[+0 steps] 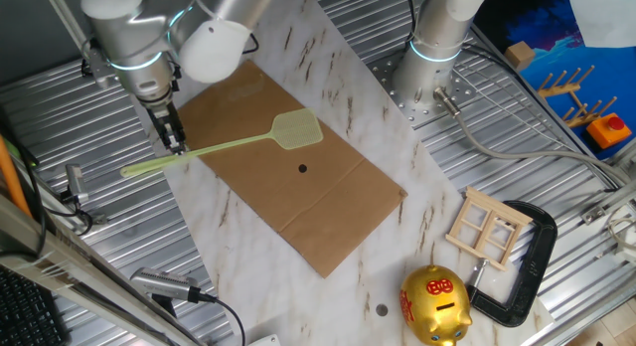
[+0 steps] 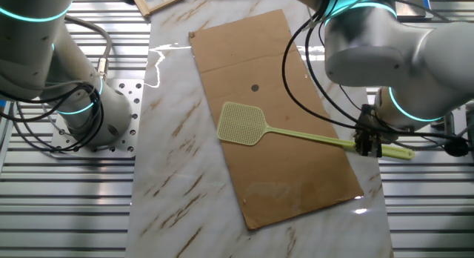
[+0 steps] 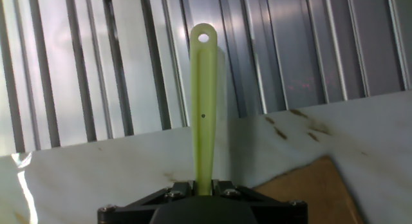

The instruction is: Swat with a flyswatter

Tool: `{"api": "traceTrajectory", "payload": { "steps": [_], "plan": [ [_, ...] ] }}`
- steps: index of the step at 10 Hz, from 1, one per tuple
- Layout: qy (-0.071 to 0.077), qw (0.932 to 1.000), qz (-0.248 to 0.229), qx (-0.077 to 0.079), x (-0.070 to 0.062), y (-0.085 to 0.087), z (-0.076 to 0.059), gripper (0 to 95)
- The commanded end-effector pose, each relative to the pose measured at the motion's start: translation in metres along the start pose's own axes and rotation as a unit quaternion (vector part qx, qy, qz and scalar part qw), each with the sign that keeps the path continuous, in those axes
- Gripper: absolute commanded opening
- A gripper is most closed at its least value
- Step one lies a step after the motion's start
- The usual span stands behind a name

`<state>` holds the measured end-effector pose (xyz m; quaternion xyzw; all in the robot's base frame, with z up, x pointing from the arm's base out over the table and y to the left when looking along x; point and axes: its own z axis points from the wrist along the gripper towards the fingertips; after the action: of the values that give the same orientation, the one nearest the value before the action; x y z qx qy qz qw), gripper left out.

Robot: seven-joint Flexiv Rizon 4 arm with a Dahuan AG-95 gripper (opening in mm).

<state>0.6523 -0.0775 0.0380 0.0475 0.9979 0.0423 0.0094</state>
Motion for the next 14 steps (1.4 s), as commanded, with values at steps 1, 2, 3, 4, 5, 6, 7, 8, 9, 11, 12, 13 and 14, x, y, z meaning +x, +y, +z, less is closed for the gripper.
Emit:
{"api": "traceTrajectory", "payload": {
  "steps": [1,2,3,4,5,6,7,8,9,11,12,13,14],
  "plan": [
    [0.000,0.9998,-0.018,0.003,0.002,0.002,-0.005,19.0],
    [0.001,0.9996,-0.027,0.004,0.003,0.004,-0.008,19.0],
    [0.001,0.9995,-0.031,0.005,0.004,0.005,-0.011,19.0],
    [0.004,0.9992,-0.040,0.008,0.007,0.010,-0.019,19.0],
    [0.005,0.9987,-0.049,0.009,0.007,0.011,-0.020,0.0],
    [0.004,0.9983,-0.058,0.008,0.007,0.011,-0.020,0.0],
    [0.009,0.9976,-0.069,0.009,0.007,0.011,-0.020,0.0],
    [0.015,0.9974,-0.070,0.012,0.007,0.011,-0.020,0.0],
    [0.018,0.9967,-0.078,0.015,0.007,0.011,-0.020,0.0],
    [0.030,0.9956,-0.088,0.016,0.007,0.011,-0.020,0.0],
    [0.033,0.9955,-0.086,0.019,0.007,0.011,-0.020,0.0],
    [0.033,0.9957,-0.084,0.021,0.007,0.011,-0.020,0.0],
    [0.033,0.9956,-0.085,0.020,0.007,0.011,-0.020,0.0]
  ]
}}
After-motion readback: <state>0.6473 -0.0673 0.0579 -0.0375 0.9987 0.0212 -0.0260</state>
